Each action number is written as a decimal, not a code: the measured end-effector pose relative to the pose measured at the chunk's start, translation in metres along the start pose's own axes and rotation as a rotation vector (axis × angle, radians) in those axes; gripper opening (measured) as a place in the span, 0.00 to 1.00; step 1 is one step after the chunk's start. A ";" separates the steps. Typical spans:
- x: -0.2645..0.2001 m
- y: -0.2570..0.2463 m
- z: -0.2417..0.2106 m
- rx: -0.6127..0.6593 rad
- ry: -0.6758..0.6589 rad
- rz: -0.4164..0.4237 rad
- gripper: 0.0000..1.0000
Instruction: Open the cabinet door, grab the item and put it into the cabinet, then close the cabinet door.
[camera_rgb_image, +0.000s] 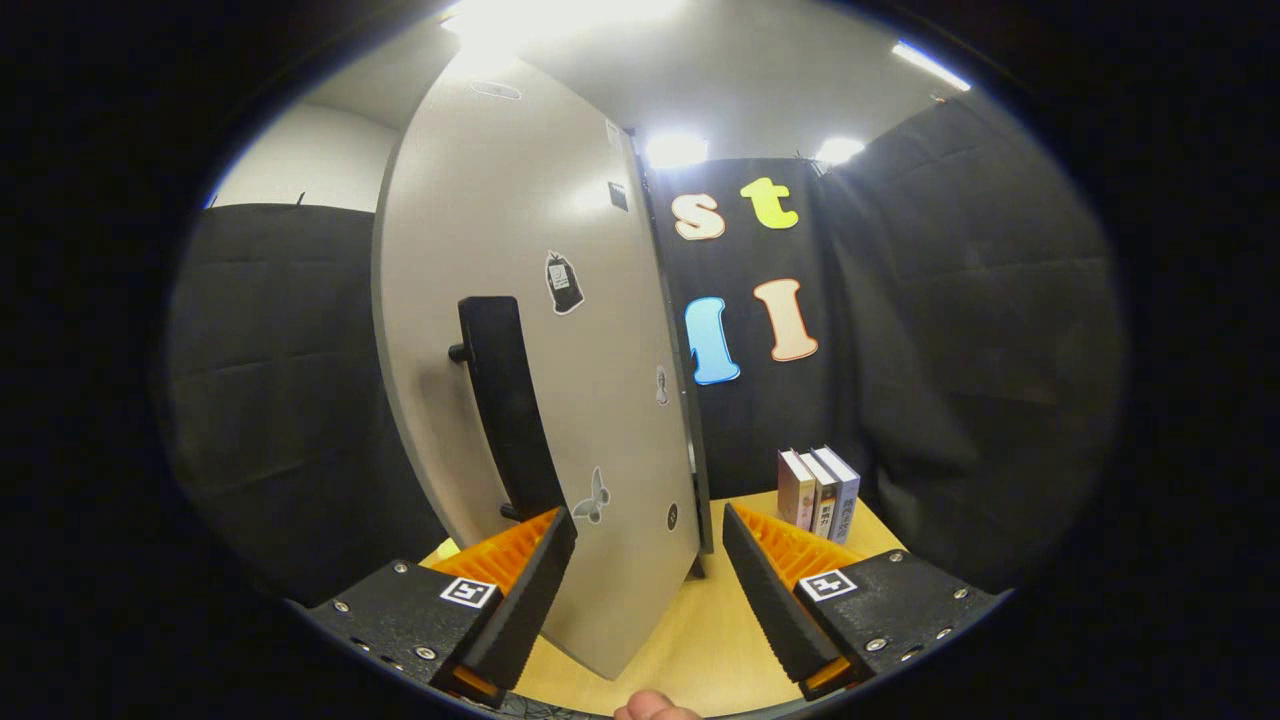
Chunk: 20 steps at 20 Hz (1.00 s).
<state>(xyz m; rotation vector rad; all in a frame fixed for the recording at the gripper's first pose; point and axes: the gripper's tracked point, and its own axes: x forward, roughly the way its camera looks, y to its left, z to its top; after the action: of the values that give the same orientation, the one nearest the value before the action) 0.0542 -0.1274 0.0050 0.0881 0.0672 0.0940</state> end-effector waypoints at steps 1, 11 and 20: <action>0.005 0.011 -0.003 0.011 0.006 0.002 0.94; 0.042 0.112 -0.022 0.052 0.011 0.061 0.95; 0.051 0.129 -0.018 -0.033 -0.027 0.040 0.95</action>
<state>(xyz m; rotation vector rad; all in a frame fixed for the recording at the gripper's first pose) 0.0921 0.0073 -0.0048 0.0573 0.0373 0.1333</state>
